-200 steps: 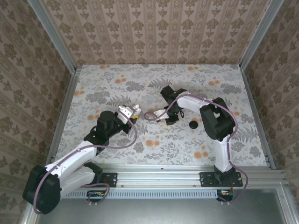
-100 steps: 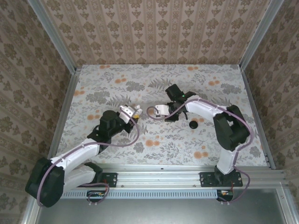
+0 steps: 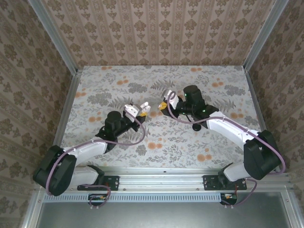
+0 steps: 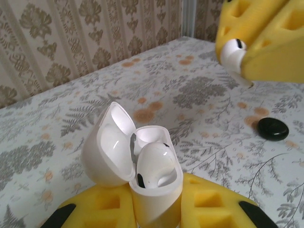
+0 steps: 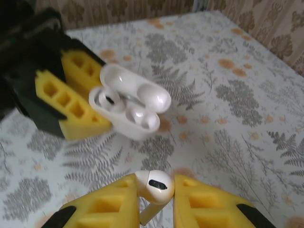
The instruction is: Insert wireless bluetooth earbuds into charging case
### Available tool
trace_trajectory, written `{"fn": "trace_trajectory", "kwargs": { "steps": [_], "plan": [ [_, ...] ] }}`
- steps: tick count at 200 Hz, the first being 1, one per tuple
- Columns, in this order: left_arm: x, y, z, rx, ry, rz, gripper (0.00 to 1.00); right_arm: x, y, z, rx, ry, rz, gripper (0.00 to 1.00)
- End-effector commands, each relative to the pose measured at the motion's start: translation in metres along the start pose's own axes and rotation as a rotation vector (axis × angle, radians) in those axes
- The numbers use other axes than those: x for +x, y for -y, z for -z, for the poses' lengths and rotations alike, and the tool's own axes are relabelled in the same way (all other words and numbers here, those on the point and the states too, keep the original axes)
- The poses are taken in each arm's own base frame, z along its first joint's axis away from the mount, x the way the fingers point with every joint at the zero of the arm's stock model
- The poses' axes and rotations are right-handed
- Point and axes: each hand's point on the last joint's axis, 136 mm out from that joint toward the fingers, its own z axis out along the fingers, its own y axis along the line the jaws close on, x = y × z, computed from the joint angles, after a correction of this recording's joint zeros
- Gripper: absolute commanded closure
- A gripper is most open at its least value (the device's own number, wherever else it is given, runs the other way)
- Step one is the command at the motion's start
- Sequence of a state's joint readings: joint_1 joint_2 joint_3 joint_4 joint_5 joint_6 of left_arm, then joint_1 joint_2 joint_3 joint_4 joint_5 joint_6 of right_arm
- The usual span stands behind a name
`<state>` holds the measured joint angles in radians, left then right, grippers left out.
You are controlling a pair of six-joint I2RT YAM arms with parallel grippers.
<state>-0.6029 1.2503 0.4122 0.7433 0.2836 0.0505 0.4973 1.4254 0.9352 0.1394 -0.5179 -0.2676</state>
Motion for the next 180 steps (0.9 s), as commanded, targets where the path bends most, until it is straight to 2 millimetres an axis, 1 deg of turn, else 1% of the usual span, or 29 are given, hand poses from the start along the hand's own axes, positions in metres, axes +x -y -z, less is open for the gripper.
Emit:
{"fn": "trace_trajectory", "kwargs": {
  "steps": [1, 27, 49, 84, 134, 180],
  "plan": [
    [-0.034, 0.011, 0.000, 0.051, 0.137, -0.019, 0.83, -0.051, -0.001, 0.012, -0.026, 0.228, -0.121, 0.79],
    [-0.041, 0.015, 0.000, 0.068, 0.165, -0.033, 0.83, -0.067, -0.002, 0.017, -0.040, 0.320, -0.170, 0.79],
    [-0.047, 0.018, 0.000, 0.078, 0.186, -0.034, 0.83, -0.070, -0.006, 0.015, -0.066, 0.347, -0.189, 0.79],
    [-0.051, 0.021, 0.000, 0.092, 0.195, -0.032, 0.83, -0.078, -0.011, 0.012, -0.074, 0.382, -0.179, 0.79],
    [-0.062, 0.021, 0.003, 0.090, 0.235, 0.003, 0.83, -0.069, -0.011, 0.002, -0.070, 0.374, -0.175, 0.79],
    [-0.064, 0.024, 0.006, 0.096, 0.244, 0.008, 0.83, -0.063, -0.007, -0.006, -0.073, 0.381, -0.193, 0.79]
  ]
}}
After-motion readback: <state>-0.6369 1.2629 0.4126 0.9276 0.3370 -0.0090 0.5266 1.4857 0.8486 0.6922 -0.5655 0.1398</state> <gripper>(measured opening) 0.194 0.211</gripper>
